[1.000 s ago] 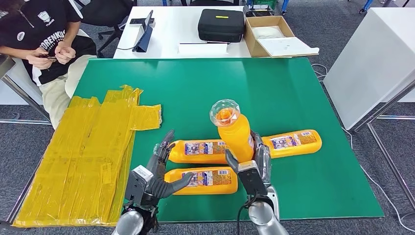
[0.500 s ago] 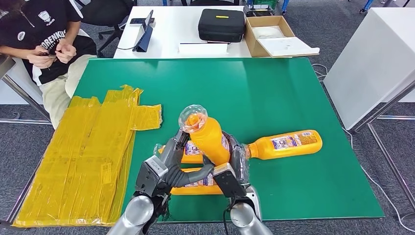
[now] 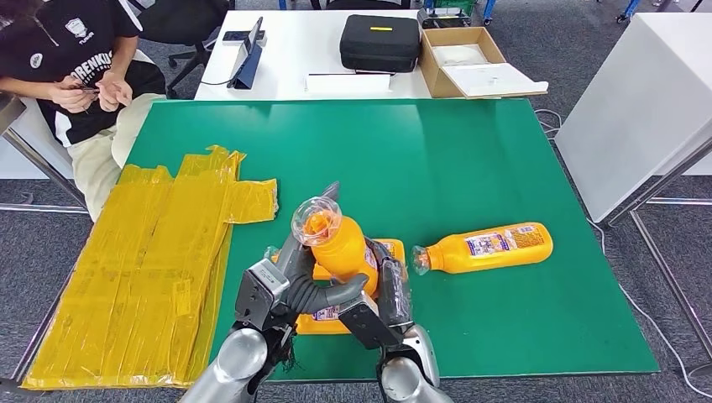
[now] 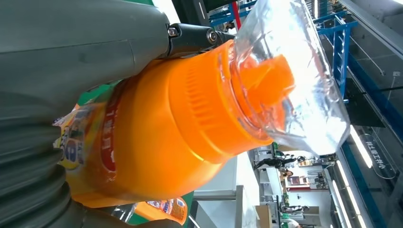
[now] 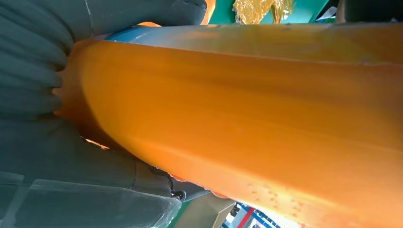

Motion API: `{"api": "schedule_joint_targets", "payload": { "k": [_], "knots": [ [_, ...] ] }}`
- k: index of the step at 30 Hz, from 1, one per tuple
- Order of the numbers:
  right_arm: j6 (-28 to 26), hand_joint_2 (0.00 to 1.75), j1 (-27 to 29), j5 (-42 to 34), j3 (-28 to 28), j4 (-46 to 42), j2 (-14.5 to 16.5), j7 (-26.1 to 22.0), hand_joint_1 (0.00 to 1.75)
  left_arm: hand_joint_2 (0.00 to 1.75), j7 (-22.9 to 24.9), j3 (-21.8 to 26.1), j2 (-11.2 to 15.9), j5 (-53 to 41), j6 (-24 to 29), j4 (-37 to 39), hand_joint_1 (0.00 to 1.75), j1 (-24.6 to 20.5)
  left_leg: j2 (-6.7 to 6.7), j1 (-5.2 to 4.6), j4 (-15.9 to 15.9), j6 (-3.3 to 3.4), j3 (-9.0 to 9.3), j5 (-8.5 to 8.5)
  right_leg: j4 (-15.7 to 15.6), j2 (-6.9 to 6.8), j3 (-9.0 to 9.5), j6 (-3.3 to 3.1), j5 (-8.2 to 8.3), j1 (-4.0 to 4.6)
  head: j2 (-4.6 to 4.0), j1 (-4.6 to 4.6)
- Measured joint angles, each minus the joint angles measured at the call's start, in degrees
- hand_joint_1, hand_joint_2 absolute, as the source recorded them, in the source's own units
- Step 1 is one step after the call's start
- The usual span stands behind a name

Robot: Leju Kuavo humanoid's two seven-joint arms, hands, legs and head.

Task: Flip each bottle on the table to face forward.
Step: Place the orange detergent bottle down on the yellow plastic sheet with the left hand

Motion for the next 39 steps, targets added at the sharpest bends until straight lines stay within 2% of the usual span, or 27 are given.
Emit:
{"api": "schedule_joint_targets", "payload": {
  "k": [9,22,24,26,28,39],
  "knots": [
    [-0.92,1.75,0.09,1.05,0.85,0.27,0.2,-0.12,1.75,1.75,-0.02,-0.15,0.0,0.64,0.15,0.38,0.0,-0.23,0.0,0.0,0.0,0.0,0.0,0.0,0.0,0.0,-0.01,0.0,0.0,0.0,0.01,-0.01],
    [-8.71,1.75,0.06,4.01,1.12,-0.51,0.85,-1.8,1.75,1.75,0.48,-0.83,-0.81,2.95,-1.85,1.49,0.01,-1.57,0.0,0.0,0.0,0.0,-0.01,0.0,0.0,0.0,0.0,0.0,0.0,0.0,0.0,0.01],
    [-9.09,1.75,0.01,4.14,1.11,-0.67,0.9,-1.81,1.75,1.75,0.63,-0.8,-0.91,3.25,-2.27,1.48,0.73,-1.69,0.0,0.0,0.0,0.0,-0.01,0.0,0.0,0.0,0.0,0.0,0.0,0.0,0.0,0.0],
    [-9.23,1.75,-0.06,4.13,1.1,-0.73,0.91,-1.86,1.75,1.75,0.72,-0.77,-0.95,3.73,-2.79,1.46,1.58,-1.75,0.0,0.0,0.0,0.0,-0.02,0.0,0.0,0.0,0.0,0.0,0.0,0.0,0.01,-0.01],
    [-9.31,1.75,-0.13,4.05,1.09,-0.74,0.92,-1.93,1.75,1.75,0.78,-0.75,-0.97,4.29,-3.26,1.45,1.74,-1.75,0.0,0.0,0.0,0.0,-0.02,0.0,0.0,0.0,0.0,0.0,0.0,0.0,0.01,-0.01],
    [-9.64,1.75,-0.21,3.49,1.08,-0.74,1.02,-2.11,1.75,1.75,0.85,-0.25,-1.1,5.87,-4.31,1.33,1.75,-1.83,0.0,0.0,0.0,0.0,-0.02,0.0,0.0,0.0,0.0,0.0,0.0,0.0,0.0,0.0]
  ]
}}
